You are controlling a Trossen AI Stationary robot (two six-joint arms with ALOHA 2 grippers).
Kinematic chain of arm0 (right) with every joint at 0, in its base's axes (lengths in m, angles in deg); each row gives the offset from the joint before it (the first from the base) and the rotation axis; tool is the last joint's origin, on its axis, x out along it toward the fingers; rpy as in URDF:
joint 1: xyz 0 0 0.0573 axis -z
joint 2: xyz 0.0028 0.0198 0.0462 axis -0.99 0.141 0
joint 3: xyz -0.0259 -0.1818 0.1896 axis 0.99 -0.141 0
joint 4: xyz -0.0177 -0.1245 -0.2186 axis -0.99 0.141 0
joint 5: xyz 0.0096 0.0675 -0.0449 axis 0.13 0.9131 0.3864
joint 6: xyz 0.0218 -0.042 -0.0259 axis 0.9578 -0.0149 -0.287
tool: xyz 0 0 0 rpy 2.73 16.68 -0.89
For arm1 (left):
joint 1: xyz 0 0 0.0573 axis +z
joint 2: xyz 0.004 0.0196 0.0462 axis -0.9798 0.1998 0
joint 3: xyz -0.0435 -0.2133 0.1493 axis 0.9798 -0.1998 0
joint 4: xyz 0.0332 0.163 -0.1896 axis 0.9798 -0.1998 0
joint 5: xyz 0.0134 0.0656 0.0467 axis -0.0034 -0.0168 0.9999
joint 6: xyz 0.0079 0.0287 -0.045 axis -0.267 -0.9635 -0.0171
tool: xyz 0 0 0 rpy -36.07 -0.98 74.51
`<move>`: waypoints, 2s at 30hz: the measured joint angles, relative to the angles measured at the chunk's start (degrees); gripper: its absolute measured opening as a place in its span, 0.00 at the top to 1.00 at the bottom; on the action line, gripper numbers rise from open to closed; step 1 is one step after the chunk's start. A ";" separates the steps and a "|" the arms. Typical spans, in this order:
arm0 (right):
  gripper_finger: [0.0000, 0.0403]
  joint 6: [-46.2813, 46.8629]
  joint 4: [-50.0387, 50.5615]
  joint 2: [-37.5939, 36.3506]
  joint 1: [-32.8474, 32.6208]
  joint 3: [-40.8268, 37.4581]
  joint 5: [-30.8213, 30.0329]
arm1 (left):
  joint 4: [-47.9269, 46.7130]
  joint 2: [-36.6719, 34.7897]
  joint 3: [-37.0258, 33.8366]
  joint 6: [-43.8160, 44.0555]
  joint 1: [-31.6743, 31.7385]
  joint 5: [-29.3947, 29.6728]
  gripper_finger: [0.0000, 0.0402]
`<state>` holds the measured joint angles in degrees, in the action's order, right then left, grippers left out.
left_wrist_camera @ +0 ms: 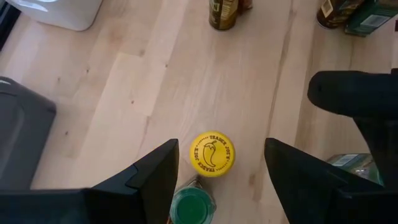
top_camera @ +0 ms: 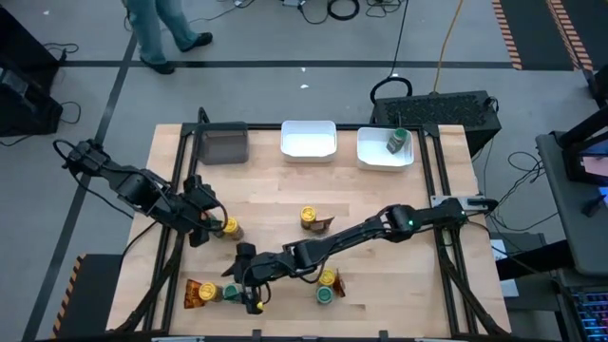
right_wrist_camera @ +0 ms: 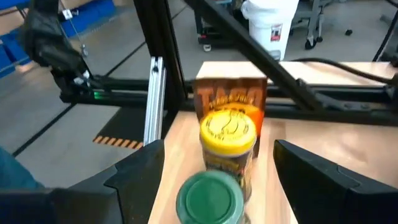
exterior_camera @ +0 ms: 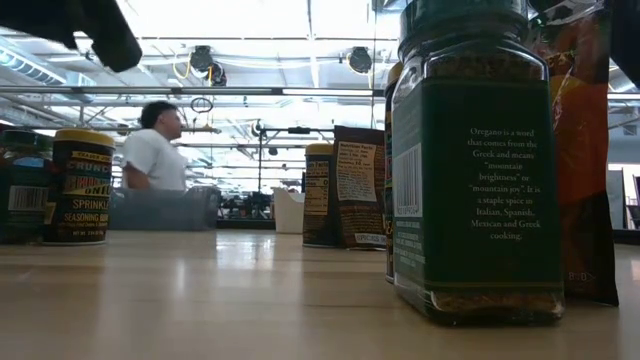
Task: Sort spices by type
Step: Put the bottom left green seasoning bottle into the right white bin
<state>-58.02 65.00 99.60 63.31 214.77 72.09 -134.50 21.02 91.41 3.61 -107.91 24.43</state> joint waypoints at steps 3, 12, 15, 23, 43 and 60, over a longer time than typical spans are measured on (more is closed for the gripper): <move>0.29 -0.02 -0.23 0.53 -0.11 0.00 0.12 | 0.02 0.02 0.00 0.00 -0.02 0.10 0.40; 0.29 -2.75 -0.61 2.12 -0.07 0.00 0.10 | 0.13 0.02 0.00 0.02 0.00 1.14 0.40; 0.28 -3.05 -0.43 2.35 -0.08 0.00 0.35 | 0.14 0.00 0.00 -0.01 0.00 1.71 0.40; 0.28 -4.03 0.09 2.36 0.03 0.00 1.80 | 0.25 0.02 -0.01 0.02 0.00 3.92 0.40; 0.28 -7.11 1.74 2.36 0.26 0.00 4.43 | 1.71 0.02 -0.02 -0.02 0.15 5.31 0.40; 0.28 -8.63 1.63 3.80 0.59 -0.04 5.32 | 1.70 0.02 -0.02 0.02 0.15 6.01 0.40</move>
<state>-66.66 66.63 103.40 63.90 214.73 77.41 -132.80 21.05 91.39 3.63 -107.75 30.45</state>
